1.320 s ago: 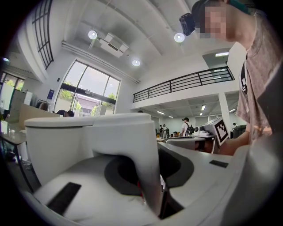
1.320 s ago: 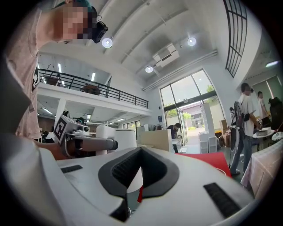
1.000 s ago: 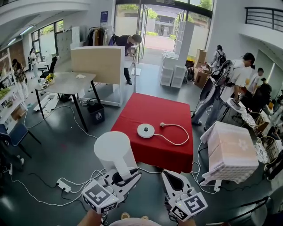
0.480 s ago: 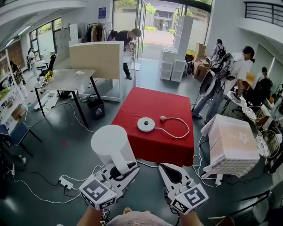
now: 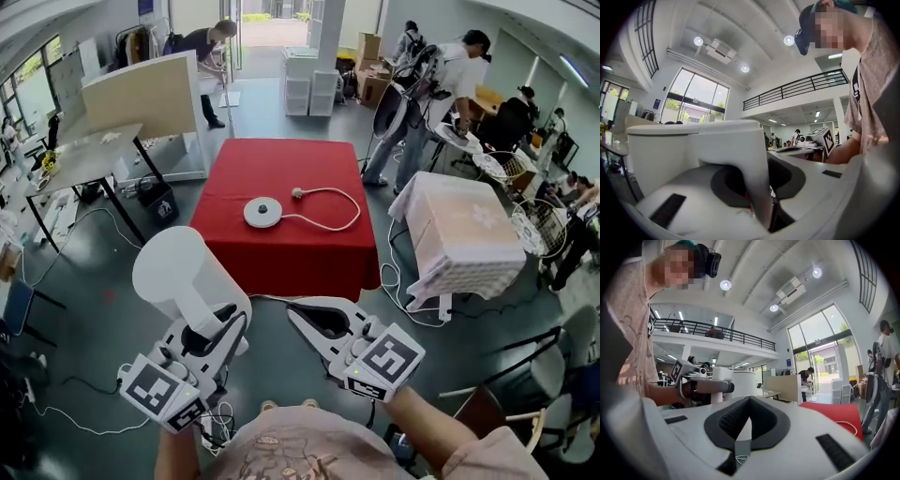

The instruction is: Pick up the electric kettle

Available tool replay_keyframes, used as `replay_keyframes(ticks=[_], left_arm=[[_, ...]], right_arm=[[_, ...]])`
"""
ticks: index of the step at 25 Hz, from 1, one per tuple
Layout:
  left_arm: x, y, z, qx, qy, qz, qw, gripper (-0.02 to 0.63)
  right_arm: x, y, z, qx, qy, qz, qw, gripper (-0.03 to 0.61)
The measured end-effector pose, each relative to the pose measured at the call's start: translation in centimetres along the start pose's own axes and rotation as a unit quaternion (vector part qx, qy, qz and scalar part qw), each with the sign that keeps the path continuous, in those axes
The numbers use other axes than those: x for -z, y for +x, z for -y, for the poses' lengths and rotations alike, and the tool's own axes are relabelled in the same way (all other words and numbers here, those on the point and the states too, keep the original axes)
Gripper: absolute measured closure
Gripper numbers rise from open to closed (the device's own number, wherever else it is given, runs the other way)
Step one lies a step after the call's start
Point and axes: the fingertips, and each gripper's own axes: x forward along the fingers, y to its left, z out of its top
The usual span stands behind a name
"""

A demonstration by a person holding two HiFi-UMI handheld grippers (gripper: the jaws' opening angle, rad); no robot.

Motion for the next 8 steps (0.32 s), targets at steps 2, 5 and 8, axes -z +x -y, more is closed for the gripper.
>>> replay_keyframes(ticks=[2,5,8], left_arm=[[0.1,-0.2,0.1,0.002,0.0,0.0,1.0,0.529],[0.3,-0.1,-0.4,-0.013,0.002,0.007,0.9999,0.529],[0.7,-0.2,-1.1,-0.034,0.005,0.012,0.9993,0.529]], right_arm=[[0.1,0.1,-0.1,-0.005,0.002,-0.002,1.0,0.569],[0.2,0.8,0.6,-0.019,-0.002,0.001,1.0,0.569],[0.6,1.4,1.1,-0.037,-0.009,0.004,0.999,0.569]])
